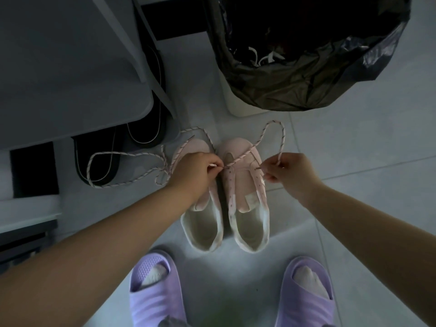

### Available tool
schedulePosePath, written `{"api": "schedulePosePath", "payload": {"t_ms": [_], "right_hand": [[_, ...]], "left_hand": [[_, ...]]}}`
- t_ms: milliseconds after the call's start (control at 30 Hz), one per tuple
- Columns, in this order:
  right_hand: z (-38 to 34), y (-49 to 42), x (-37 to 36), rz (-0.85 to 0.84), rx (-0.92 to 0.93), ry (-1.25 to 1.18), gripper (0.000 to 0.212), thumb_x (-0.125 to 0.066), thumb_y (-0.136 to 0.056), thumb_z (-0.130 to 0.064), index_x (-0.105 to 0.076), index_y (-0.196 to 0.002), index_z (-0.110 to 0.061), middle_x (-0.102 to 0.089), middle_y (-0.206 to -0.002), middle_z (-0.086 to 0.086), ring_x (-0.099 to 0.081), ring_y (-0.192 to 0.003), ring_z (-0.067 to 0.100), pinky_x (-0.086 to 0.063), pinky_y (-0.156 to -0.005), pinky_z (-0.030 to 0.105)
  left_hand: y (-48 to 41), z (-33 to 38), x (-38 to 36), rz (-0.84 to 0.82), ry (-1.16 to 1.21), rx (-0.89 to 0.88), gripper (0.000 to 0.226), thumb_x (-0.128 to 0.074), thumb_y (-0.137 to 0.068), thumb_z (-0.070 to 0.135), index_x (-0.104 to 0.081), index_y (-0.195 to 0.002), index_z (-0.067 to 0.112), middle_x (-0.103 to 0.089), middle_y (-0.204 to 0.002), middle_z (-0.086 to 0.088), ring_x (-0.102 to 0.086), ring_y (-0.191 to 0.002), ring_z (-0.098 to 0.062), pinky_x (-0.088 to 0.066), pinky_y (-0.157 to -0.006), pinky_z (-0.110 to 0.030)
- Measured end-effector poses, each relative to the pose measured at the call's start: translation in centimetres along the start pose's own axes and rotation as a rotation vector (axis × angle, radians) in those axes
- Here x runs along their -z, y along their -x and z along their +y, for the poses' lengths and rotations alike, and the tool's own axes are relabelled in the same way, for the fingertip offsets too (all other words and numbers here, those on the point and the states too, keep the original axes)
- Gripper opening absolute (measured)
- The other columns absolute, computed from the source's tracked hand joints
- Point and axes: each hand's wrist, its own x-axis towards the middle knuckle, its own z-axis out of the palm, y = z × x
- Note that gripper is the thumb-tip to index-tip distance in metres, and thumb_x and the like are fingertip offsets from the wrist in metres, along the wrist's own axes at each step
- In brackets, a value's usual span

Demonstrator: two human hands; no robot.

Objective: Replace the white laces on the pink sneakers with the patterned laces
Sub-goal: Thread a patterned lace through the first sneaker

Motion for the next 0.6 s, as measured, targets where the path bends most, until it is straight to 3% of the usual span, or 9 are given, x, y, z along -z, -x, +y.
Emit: {"api": "schedulePosePath", "payload": {"t_ms": [133, 233, 400, 500, 600], "right_hand": [[0.1, -0.61, -0.37, -0.037, 0.067, 0.206, 0.019, -0.062, -0.08, -0.009, -0.065, -0.066, -0.021, -0.067, -0.062, 0.0, -0.066, -0.062, 0.014, -0.055, -0.072, 0.031], [-0.26, -0.63, -0.46, -0.024, 0.103, 0.299, 0.023, -0.059, -0.082, -0.009, -0.062, -0.064, -0.023, -0.064, -0.059, -0.005, -0.064, -0.062, 0.011, -0.052, -0.068, 0.027], [-0.37, -0.6, -0.34, 0.006, 0.123, 0.359, 0.02, -0.054, -0.081, -0.007, -0.064, -0.069, -0.019, -0.062, -0.059, -0.007, -0.066, -0.075, 0.021, -0.052, -0.072, 0.031], [-0.24, -0.84, -0.54, -0.003, 0.159, 0.391, 0.014, -0.057, -0.083, -0.009, -0.068, -0.076, -0.013, -0.064, -0.064, -0.002, -0.066, -0.076, 0.023, -0.054, -0.075, 0.034], [-0.41, -0.96, -0.99, -0.026, 0.199, 0.461, 0.015, -0.055, -0.087, -0.013, -0.069, -0.084, -0.007, -0.067, -0.071, 0.001, -0.065, -0.071, 0.017, -0.051, -0.07, 0.028]], "left_hand": [[0.29, 0.17, 0.15, -0.017, -0.02, -0.03, 0.014, -0.061, -0.086, 0.014, -0.071, -0.095, 0.015, -0.071, -0.093, -0.003, -0.063, -0.086, -0.017, -0.044, -0.077, -0.023], [0.27, 0.28, 0.11, -0.018, -0.043, -0.034, 0.015, -0.06, -0.087, 0.017, -0.071, -0.097, 0.017, -0.071, -0.095, -0.003, -0.063, -0.087, -0.017, -0.046, -0.079, -0.025], [0.11, 0.41, -0.01, -0.01, -0.067, -0.023, 0.013, -0.061, -0.086, 0.016, -0.071, -0.093, 0.015, -0.071, -0.093, -0.002, -0.064, -0.084, -0.015, -0.044, -0.074, -0.021], [0.21, 0.33, -0.06, -0.022, -0.067, -0.019, 0.013, -0.06, -0.086, 0.017, -0.07, -0.093, 0.015, -0.071, -0.093, -0.003, -0.063, -0.084, -0.016, -0.046, -0.075, -0.024], [0.23, 0.32, -0.11, -0.033, -0.077, -0.019, 0.014, -0.06, -0.087, 0.018, -0.07, -0.096, 0.015, -0.07, -0.095, -0.002, -0.063, -0.085, -0.016, -0.044, -0.074, -0.022]]}}
